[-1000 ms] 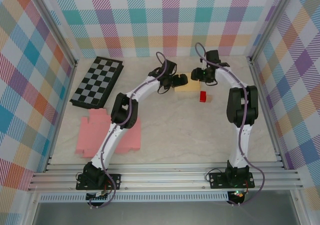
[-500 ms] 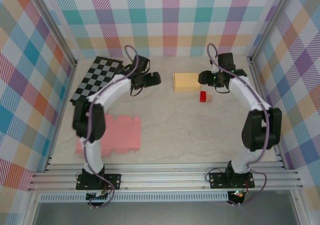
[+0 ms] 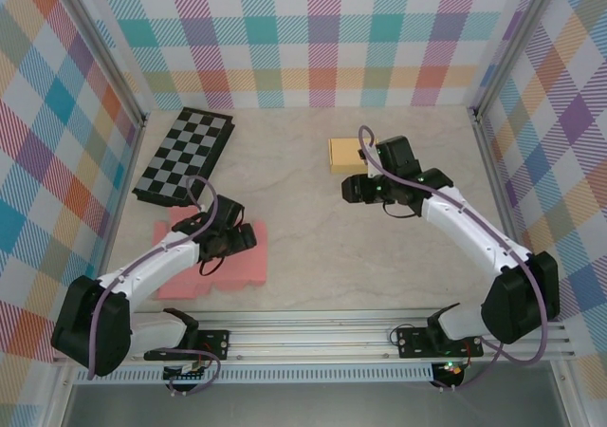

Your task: Fold the paper box

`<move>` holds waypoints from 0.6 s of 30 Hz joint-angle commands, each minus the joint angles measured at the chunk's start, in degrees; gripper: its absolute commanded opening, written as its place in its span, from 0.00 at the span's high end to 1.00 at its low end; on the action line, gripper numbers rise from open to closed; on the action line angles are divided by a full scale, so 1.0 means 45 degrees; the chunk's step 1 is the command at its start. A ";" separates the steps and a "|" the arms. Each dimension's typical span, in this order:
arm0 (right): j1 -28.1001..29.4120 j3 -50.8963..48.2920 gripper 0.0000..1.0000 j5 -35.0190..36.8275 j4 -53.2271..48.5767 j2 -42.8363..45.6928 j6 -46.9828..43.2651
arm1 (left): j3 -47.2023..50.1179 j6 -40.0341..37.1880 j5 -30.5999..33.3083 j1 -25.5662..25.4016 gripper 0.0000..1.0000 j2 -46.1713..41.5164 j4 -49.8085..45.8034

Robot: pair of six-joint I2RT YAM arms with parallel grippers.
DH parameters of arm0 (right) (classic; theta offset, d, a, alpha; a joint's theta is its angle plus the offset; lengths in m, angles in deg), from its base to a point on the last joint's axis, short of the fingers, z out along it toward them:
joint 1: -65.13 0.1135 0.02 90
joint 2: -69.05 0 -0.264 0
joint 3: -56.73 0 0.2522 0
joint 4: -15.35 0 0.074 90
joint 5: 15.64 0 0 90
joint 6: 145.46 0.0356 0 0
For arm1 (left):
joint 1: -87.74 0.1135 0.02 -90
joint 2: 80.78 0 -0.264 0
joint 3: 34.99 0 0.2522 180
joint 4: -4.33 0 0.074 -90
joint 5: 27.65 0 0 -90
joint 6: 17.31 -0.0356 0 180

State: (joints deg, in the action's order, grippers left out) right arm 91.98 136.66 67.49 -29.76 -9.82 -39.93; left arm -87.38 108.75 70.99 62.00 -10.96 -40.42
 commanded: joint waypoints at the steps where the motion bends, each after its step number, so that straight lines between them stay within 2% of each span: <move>1: 0.0246 0.0105 0.44 0.0205 -0.0119 0.0450 0.0530 | 0.0069 0.0661 -0.0131 -0.0096 0.09 0.0245 0.1048; 7: 0.0287 0.0032 0.44 0.0963 -0.0683 0.1191 0.0625 | 0.0564 0.1762 -0.0669 -0.1272 0.10 0.1244 0.2388; 11: 0.0263 -0.0056 0.43 0.1516 -0.1018 0.1770 0.0619 | 0.0391 0.2322 -0.0715 -0.2365 0.10 0.2818 0.3222; 18: 0.0244 0.0176 0.39 0.2779 -0.1604 0.2394 0.0455 | -0.2045 0.1782 -0.0967 -0.5055 0.10 0.5586 0.4751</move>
State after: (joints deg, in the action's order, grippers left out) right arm 93.03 136.66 76.34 -34.35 -0.05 -37.87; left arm -93.31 116.90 71.23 43.97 8.73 -23.52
